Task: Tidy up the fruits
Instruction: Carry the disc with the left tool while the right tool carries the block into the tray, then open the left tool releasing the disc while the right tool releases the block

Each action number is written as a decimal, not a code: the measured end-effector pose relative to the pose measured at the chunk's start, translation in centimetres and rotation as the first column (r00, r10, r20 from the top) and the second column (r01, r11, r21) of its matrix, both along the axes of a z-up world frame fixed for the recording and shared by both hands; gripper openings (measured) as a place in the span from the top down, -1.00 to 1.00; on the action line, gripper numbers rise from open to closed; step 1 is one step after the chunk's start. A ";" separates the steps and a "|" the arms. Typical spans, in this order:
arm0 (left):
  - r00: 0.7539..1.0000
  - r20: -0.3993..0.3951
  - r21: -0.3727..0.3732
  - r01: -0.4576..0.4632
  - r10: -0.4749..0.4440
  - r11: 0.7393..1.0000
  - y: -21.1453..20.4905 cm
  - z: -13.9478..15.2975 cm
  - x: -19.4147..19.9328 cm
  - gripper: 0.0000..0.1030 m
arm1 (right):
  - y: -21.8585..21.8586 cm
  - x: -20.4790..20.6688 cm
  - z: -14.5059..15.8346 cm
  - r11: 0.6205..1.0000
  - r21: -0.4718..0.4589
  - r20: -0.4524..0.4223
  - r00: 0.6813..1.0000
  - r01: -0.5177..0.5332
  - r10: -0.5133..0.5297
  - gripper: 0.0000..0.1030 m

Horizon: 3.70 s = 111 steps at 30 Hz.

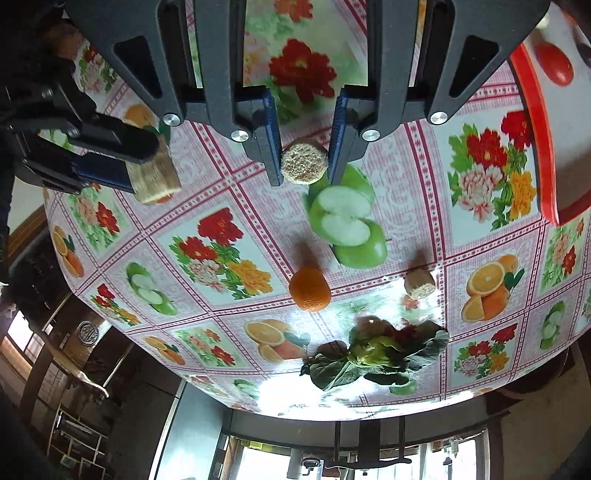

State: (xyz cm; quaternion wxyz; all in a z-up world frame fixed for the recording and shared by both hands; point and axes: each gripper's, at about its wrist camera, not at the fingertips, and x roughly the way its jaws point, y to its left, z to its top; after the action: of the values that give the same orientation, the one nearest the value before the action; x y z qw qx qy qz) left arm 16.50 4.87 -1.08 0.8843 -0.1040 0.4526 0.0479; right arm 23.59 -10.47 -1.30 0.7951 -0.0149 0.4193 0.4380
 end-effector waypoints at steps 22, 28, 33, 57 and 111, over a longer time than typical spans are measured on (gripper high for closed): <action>0.983 0.083 -0.039 -0.161 0.163 0.986 1.2 2.5 -11.8 0.58 | 2.0 -7.1 2.9 0.995 0.014 0.066 0.993 -0.101 0.099 0.40; 0.977 0.101 -0.036 -0.186 0.189 0.982 1.7 3.1 -13.8 0.58 | 3.0 -8.9 3.1 0.991 0.010 0.076 0.989 -0.131 0.130 0.40; 0.971 0.116 -0.036 -0.205 0.208 0.978 2.1 3.6 -15.0 0.58 | 3.7 -9.9 3.2 0.989 0.008 0.081 0.985 -0.151 0.150 0.40; 0.949 0.138 -0.057 -0.279 0.285 0.959 5.9 3.9 -18.7 0.58 | 8.5 -12.6 3.4 0.970 -0.023 0.094 0.966 -0.241 0.242 0.40; 0.853 -0.048 -0.033 -0.521 0.519 0.853 23.2 0.0 -17.2 0.34 | 26.5 -9.6 0.1 0.911 -0.126 0.037 0.916 -0.393 0.401 0.32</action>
State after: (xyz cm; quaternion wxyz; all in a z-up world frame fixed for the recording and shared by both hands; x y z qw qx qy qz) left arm -0.66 28.08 -1.09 0.8273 -0.2412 0.4250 0.2770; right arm 13.98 15.98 -1.22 0.6999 -0.1595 0.4074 0.5646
